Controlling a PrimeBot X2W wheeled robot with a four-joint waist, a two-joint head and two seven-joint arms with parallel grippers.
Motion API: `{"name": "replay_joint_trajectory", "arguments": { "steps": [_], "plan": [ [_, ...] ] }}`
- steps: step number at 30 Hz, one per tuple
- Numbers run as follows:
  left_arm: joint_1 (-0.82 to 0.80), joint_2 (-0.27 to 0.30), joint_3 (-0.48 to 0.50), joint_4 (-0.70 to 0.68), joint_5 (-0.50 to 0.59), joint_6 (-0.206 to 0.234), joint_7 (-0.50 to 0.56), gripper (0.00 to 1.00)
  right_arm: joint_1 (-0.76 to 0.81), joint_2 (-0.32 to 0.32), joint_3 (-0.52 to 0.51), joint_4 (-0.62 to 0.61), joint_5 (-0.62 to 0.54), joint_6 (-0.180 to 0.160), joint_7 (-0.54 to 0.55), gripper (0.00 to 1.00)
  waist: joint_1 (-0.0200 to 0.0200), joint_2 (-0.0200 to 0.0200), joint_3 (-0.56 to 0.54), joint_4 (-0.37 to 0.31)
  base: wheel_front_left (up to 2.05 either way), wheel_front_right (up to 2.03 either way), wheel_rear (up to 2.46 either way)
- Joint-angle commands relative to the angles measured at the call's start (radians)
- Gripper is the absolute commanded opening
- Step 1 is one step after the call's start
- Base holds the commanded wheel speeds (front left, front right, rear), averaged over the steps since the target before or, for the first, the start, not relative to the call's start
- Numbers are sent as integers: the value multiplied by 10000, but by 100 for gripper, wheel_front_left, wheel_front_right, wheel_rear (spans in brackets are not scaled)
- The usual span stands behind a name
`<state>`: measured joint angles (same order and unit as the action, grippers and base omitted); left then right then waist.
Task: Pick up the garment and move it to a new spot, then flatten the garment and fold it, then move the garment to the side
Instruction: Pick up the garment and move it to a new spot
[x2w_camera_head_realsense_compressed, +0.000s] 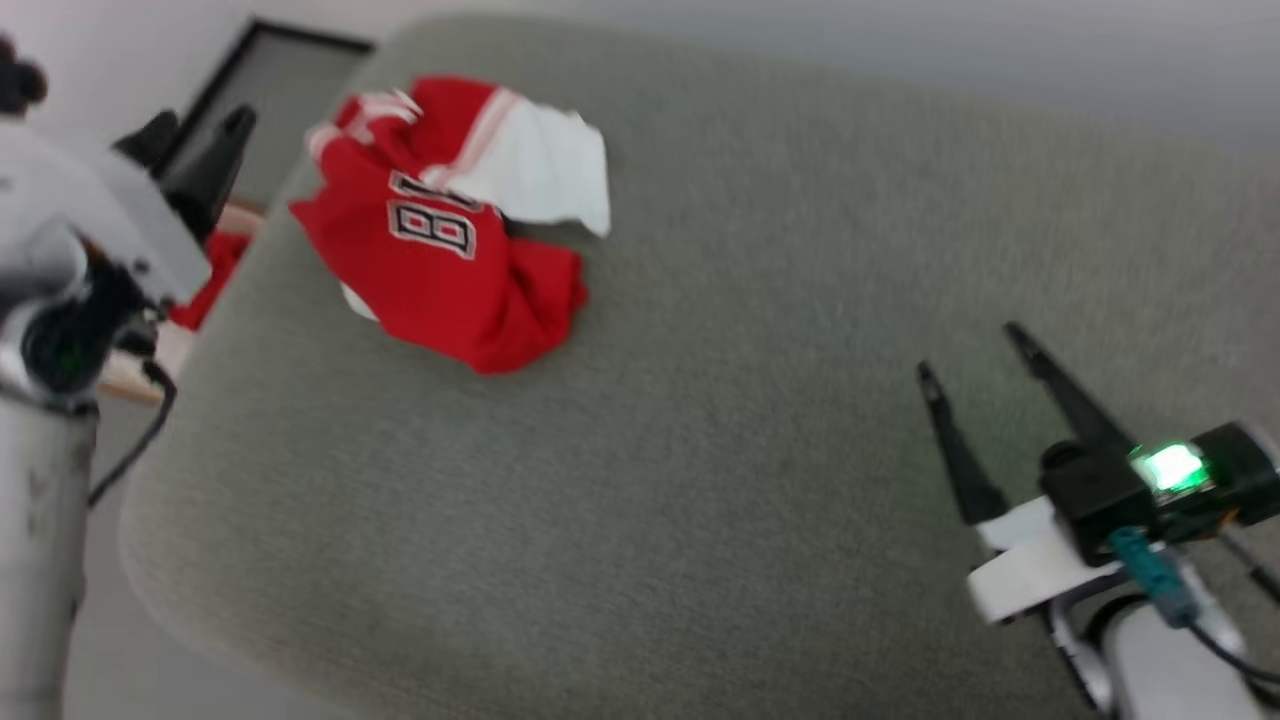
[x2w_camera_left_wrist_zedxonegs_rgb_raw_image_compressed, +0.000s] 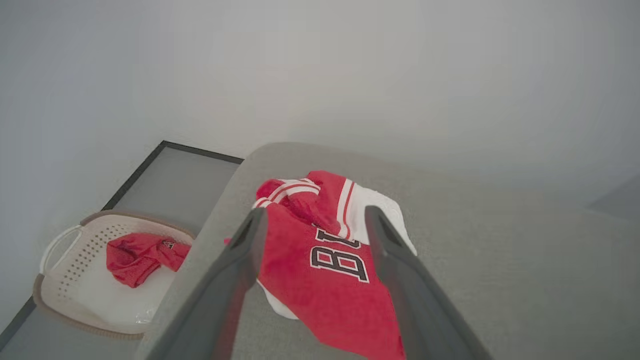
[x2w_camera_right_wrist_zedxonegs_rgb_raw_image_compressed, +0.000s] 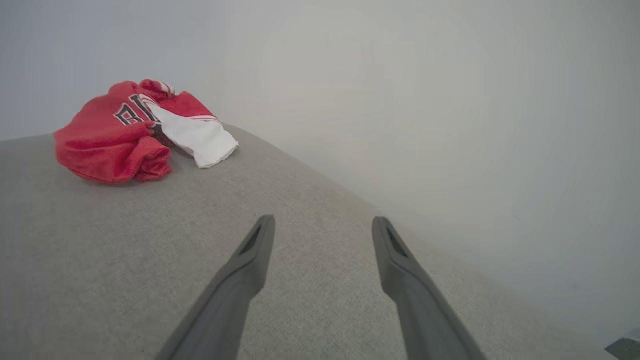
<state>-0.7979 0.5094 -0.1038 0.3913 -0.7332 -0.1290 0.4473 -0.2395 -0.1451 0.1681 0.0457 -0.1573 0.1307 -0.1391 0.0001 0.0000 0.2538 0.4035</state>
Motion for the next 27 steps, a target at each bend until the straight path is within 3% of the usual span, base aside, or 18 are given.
{"name": "replay_joint_trajectory", "arguments": {
  "steps": [1,11,27],
  "plan": [
    [-461,-44,-219,377,-104,-21,211,100,-227,-173,-47,-320,-44,1,123,100,-1,0,1942,-517,0,0,0],
    [-2801,-179,-1357,3927,-380,-9,1633,100,-220,-942,57,-2356,36,1,1151,100,-1,0,3525,-695,0,0,0],
    [-3898,-890,-2557,7533,-682,-2,3034,100,-206,-1137,110,-3575,117,1,1917,100,-1,0,3880,-843,0,0,0]
  ]
}}
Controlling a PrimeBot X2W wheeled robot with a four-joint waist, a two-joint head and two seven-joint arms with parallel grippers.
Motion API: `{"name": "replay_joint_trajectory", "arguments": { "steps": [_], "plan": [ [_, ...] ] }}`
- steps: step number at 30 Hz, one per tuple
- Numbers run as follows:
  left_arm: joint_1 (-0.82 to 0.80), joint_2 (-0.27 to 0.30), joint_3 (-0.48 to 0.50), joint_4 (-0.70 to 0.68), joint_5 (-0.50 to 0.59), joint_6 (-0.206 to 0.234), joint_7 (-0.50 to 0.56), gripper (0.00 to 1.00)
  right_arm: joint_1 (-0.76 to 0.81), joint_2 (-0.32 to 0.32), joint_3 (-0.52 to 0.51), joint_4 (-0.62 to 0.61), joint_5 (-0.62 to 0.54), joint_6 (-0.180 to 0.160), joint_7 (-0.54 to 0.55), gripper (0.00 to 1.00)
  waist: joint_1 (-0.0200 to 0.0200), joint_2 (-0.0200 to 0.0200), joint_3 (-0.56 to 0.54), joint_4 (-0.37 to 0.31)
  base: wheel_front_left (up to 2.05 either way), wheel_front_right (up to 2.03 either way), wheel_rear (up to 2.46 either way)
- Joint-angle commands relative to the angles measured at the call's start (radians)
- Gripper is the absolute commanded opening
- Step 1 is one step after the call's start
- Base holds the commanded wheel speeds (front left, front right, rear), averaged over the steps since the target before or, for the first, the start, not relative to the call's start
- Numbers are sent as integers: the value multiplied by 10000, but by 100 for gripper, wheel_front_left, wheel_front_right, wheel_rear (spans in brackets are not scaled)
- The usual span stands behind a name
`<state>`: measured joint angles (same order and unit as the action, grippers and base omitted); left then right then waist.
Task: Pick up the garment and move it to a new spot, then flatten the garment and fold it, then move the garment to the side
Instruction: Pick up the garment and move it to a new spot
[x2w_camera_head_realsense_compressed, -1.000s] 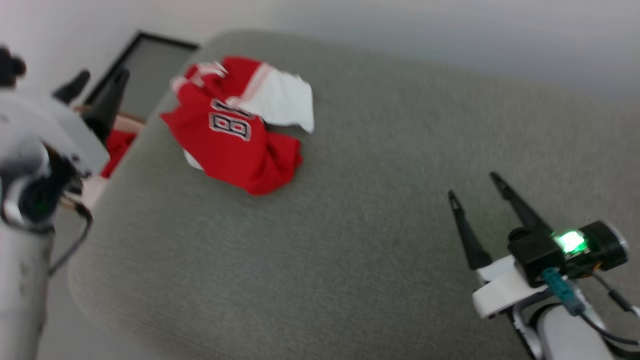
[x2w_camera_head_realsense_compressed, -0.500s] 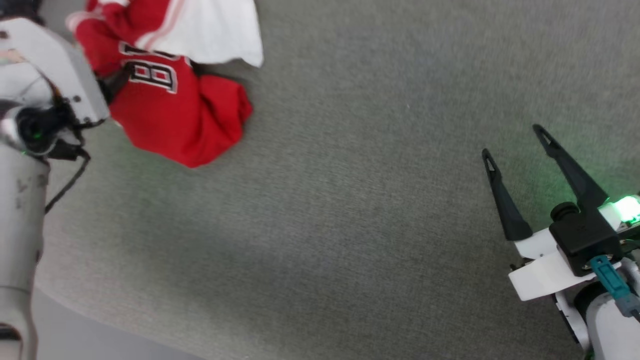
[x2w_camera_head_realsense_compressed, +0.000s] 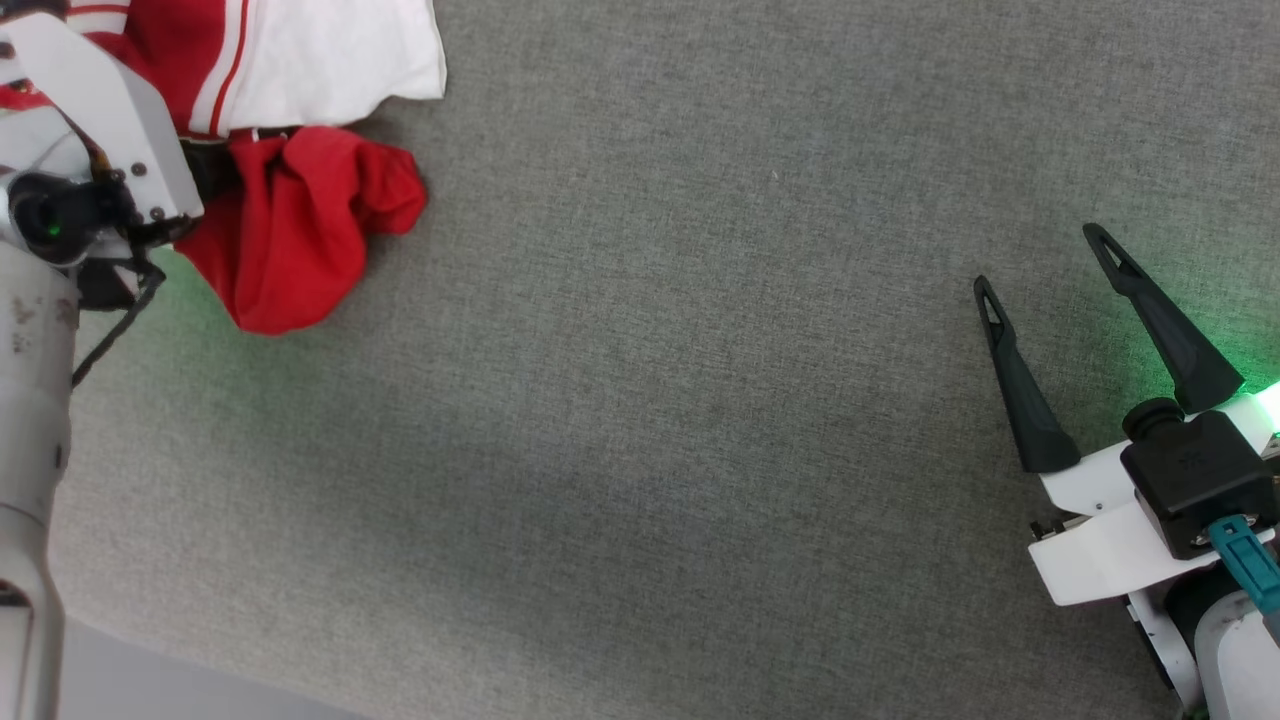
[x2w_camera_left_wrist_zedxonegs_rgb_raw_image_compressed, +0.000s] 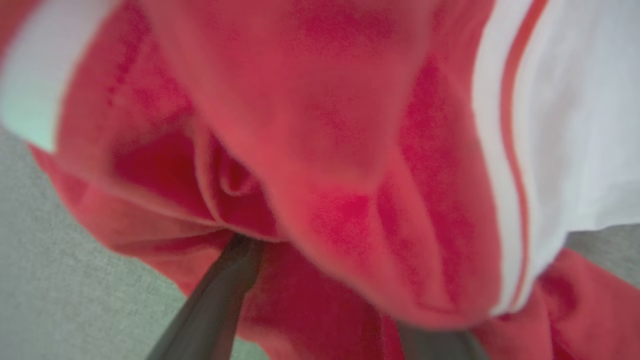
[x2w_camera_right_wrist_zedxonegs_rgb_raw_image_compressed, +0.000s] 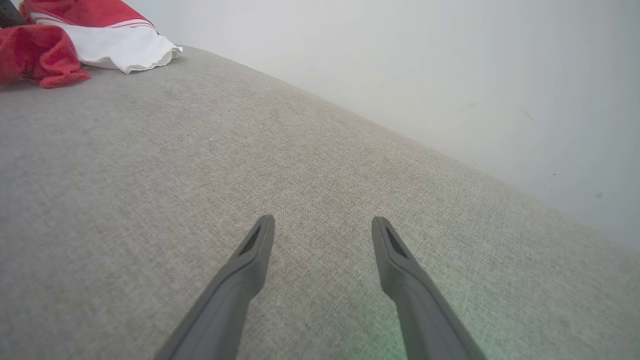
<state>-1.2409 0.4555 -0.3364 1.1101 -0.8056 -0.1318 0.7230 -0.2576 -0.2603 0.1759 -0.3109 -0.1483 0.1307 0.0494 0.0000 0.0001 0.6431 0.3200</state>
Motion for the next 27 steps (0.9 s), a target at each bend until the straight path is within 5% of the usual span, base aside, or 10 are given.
{"name": "replay_joint_trajectory", "arguments": {
  "steps": [1,2,4,19,27],
  "plan": [
    [488,-373,-197,454,-42,25,275,100,-37,26,25,-28,21,1,30,100,0,-1,-23,-6,0,0,0],
    [383,-388,-134,577,-107,27,255,78,-52,42,14,-32,21,1,22,100,0,-1,-46,-3,0,0,0],
    [244,-423,-166,676,-135,26,218,0,-33,81,-17,32,27,1,-14,100,0,-1,-158,20,0,0,0],
    [-1373,518,-106,59,289,24,-2965,0,298,1006,-214,1628,256,1,-1199,100,0,-1,-2452,50,0,0,0],
    [-1549,722,-606,-1283,420,12,-3453,0,434,1622,-370,2738,218,1,-1964,100,0,-1,-3862,-234,0,0,0]
  ]
}}
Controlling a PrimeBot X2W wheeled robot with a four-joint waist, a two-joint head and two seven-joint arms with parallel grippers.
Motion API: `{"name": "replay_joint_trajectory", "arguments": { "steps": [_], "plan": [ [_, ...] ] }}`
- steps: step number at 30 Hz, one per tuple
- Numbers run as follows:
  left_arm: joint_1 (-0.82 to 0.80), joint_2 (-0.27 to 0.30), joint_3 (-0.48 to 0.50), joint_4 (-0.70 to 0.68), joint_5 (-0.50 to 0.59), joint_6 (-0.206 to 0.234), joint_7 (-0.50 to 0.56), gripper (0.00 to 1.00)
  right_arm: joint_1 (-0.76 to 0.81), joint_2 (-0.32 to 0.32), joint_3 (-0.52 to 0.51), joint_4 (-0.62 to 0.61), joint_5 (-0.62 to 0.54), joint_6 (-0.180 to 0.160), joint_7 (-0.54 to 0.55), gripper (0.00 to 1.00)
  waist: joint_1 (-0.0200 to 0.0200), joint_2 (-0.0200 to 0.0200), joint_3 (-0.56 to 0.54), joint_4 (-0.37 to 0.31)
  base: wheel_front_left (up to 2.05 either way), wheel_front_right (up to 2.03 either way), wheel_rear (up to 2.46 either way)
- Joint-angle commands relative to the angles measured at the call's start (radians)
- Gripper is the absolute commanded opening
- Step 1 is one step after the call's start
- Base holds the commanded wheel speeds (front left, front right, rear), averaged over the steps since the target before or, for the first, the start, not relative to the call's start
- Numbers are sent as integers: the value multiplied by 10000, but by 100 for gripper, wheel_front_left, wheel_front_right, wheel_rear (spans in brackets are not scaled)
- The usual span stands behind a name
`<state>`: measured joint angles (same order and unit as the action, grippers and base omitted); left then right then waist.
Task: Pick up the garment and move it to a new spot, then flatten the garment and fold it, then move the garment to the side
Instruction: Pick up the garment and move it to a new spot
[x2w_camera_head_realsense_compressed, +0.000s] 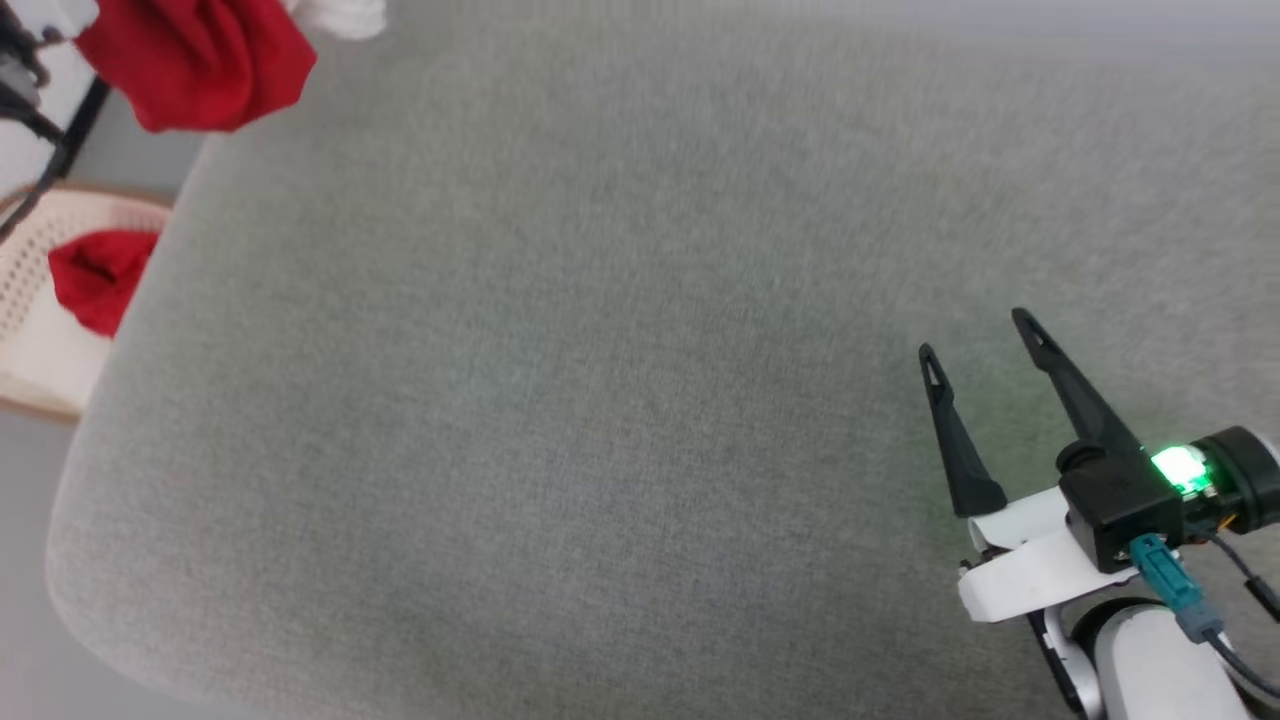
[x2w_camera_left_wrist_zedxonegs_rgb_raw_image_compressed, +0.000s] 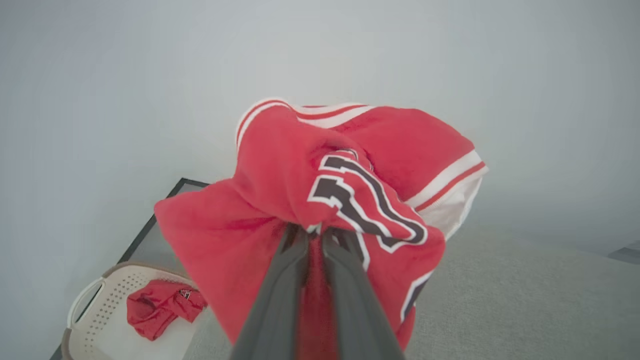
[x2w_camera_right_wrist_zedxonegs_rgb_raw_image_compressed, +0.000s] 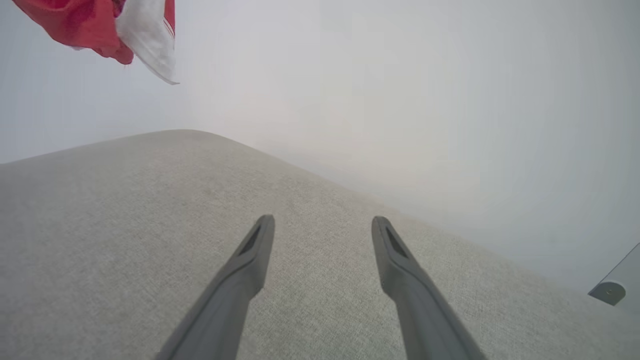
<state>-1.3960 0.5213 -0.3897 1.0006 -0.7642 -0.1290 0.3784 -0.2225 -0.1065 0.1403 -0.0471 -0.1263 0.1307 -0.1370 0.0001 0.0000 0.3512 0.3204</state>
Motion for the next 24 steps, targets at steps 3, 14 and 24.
{"name": "replay_joint_trajectory", "arguments": {
  "steps": [3,14,24],
  "plan": [
    [253,165,-281,-809,-115,-20,244,0,4,208,-184,441,-14,1,-327,100,-1,0,-1234,-453,0,0,0],
    [1463,104,-776,-3873,-565,262,1495,0,-215,407,-1598,1328,-281,1,-848,100,-1,0,-1636,-1647,0,0,0],
    [2900,-28,-1078,-7249,-1042,1437,2973,0,-263,340,-2997,1692,-600,-1,-1094,100,-1,0,-1487,-3012,0,0,0]
  ]
}}
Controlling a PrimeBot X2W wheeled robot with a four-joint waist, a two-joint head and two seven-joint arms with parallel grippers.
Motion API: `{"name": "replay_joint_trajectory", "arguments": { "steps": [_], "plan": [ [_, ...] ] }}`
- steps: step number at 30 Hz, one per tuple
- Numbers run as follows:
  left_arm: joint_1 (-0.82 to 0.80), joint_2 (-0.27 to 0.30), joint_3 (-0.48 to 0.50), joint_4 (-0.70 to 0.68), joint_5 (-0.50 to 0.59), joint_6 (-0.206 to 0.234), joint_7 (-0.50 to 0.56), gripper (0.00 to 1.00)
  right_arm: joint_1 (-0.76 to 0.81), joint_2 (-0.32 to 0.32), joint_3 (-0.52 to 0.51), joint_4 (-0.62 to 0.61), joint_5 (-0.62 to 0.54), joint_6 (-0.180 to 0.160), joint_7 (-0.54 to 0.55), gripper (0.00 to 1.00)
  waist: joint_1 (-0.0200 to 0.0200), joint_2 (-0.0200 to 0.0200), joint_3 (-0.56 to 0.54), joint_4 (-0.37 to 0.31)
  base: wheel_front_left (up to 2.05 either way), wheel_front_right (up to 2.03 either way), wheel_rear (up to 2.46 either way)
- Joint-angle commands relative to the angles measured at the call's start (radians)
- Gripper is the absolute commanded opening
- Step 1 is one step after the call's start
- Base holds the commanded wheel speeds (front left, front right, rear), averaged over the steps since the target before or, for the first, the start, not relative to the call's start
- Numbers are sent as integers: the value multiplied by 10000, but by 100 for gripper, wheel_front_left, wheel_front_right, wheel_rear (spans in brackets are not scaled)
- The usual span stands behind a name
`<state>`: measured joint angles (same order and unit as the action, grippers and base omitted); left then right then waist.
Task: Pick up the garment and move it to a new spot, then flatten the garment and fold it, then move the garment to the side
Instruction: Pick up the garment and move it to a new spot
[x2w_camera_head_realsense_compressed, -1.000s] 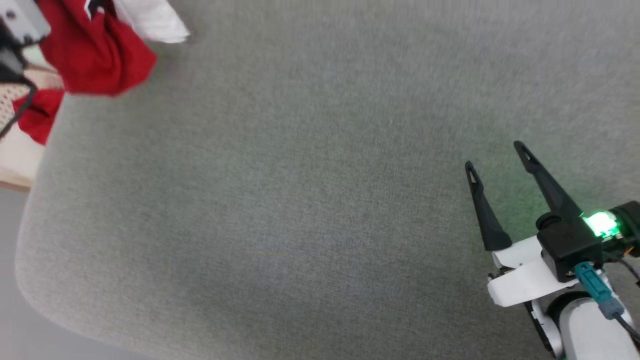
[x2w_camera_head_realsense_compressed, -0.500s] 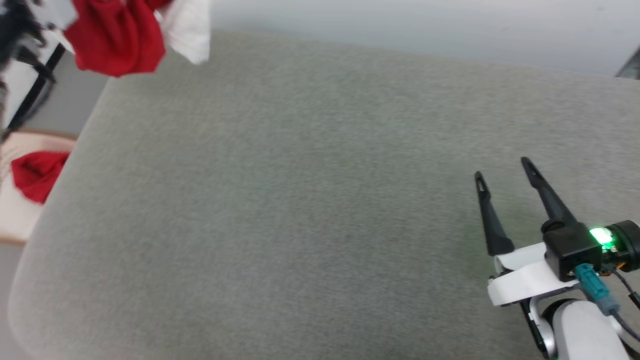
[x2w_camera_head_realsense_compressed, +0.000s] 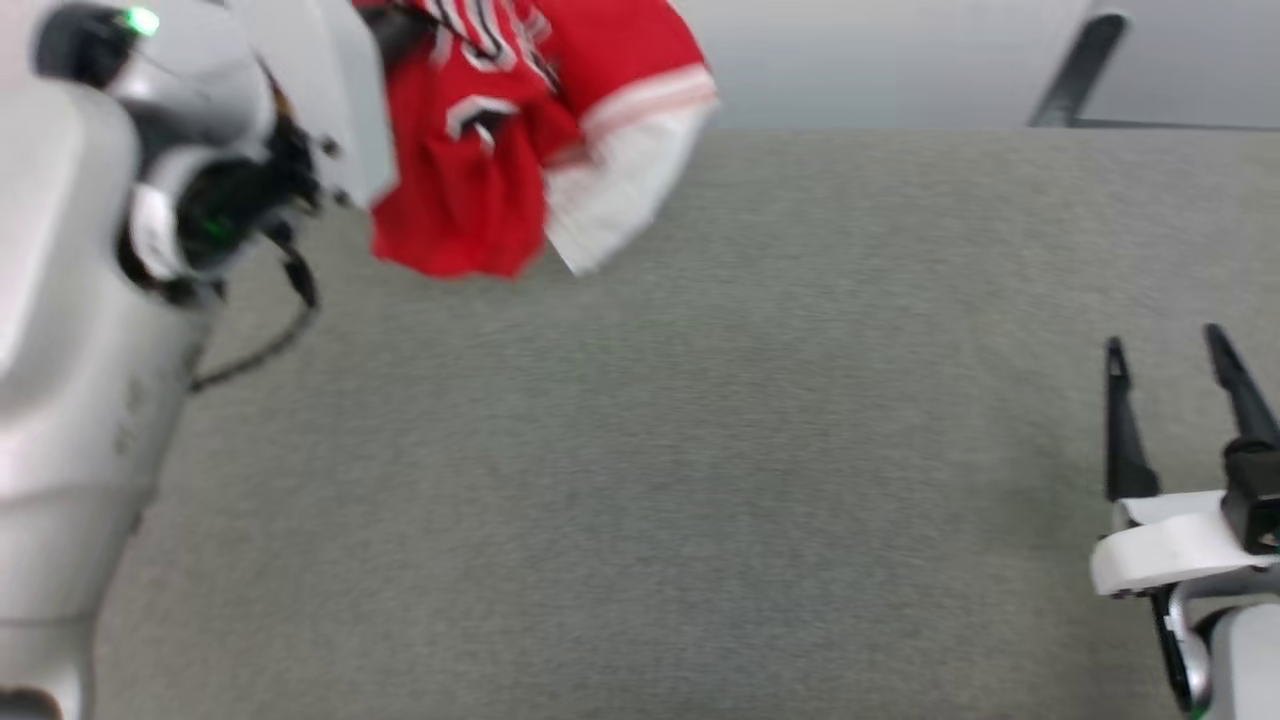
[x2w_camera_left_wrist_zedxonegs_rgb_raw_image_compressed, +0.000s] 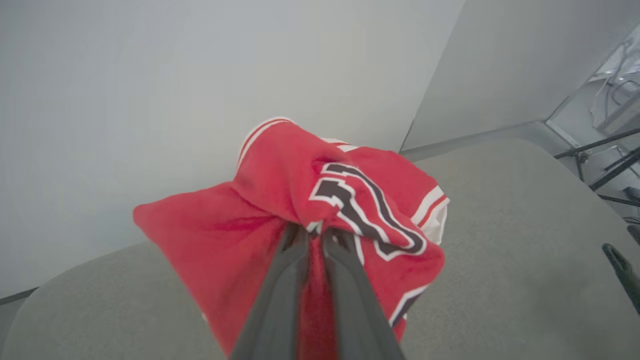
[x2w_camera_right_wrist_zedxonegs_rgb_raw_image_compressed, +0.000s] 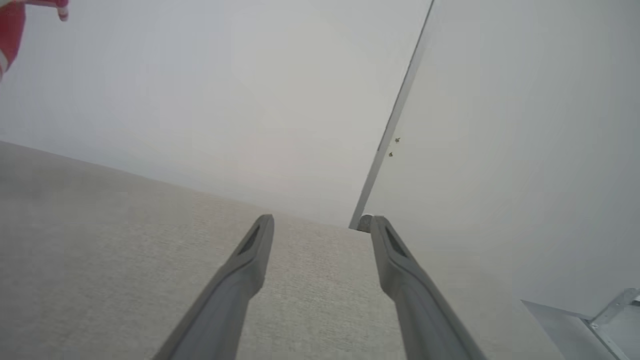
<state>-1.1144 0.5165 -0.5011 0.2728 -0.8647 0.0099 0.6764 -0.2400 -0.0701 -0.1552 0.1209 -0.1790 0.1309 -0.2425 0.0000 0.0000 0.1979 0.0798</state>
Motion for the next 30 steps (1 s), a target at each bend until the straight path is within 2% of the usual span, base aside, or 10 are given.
{"name": "replay_joint_trajectory", "arguments": {
  "steps": [1,10,16,22,30],
  "plan": [
    [267,6,-7,-344,-93,204,130,0,-84,-8,-182,48,-102,-1,-54,100,0,0,82,-753,0,0,0],
    [1533,-322,-512,-2498,-394,1236,971,0,-207,132,-1031,317,-101,-3,-195,100,0,0,641,-1824,0,0,0],
    [2374,-455,-953,-2791,-346,1645,1156,0,-309,201,-1167,613,-5,-3,-230,100,0,0,900,-2241,0,0,0],
    [3209,-459,-1326,-2280,-523,1582,1275,0,-346,210,-1116,866,268,-1,-240,100,0,0,1020,-2365,0,0,0],
    [3891,-444,-1682,-1088,-646,1279,1234,0,-278,213,-1078,1060,400,-1,-243,100,0,0,970,-2209,0,0,0]
  ]
}}
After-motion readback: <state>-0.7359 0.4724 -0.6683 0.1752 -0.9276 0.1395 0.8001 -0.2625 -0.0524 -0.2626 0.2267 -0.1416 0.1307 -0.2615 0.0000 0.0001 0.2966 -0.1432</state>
